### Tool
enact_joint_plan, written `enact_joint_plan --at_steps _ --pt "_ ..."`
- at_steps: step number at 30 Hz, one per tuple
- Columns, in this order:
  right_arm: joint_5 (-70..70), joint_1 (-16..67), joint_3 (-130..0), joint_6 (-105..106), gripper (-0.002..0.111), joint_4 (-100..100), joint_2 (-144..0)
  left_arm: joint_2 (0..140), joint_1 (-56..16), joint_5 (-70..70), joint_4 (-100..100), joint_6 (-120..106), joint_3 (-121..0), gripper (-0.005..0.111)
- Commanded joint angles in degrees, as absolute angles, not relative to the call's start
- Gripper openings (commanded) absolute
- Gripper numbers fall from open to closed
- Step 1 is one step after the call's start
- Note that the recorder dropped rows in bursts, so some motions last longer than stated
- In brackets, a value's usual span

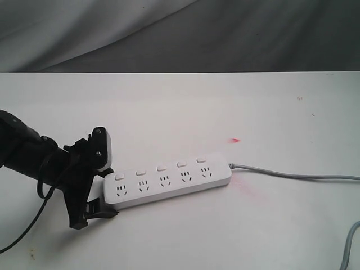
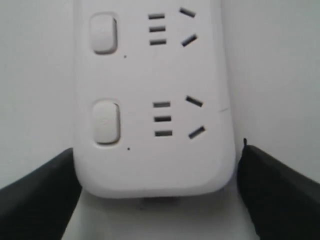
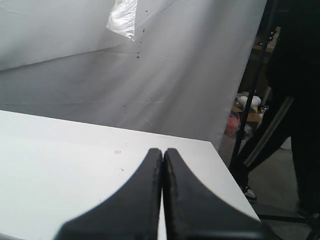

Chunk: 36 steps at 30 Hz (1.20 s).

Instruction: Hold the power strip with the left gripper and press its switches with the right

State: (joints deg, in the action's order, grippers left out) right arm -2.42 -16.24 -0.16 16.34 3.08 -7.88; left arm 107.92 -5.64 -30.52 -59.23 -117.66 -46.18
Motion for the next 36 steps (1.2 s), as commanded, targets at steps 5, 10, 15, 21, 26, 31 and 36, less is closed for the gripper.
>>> enact_joint_plan --at_steps 5,10,15,21,26,31,36 --pt "-2.43 -16.51 0.0 15.97 0.0 2.56 -7.64 108.07 -5.95 -27.82 -59.04 -119.89 -46.33 0.057" --pt "-2.43 -16.51 0.0 15.97 0.0 2.56 -7.64 108.07 -5.95 -26.79 -59.04 -119.88 -46.33 0.057" --pt "-2.43 -16.51 0.0 15.97 0.0 2.56 -7.64 108.07 -5.95 -26.93 -59.04 -119.88 -46.33 0.057" --pt "-2.43 -16.51 0.0 15.97 0.0 2.56 -7.64 108.07 -5.95 -26.93 -59.04 -119.88 -46.33 0.057" --pt "-2.43 -16.51 0.0 15.86 0.0 2.56 -7.64 108.07 -5.95 -26.93 -59.04 -119.88 -46.33 0.057" --pt "-2.43 -16.51 0.0 15.86 0.0 2.56 -7.64 108.07 -5.95 -26.93 -59.04 -119.88 -46.33 0.057" --pt "-2.43 -16.51 0.0 15.86 0.0 2.56 -7.64 108.07 -5.95 -26.93 -59.04 -119.88 -46.33 0.057"
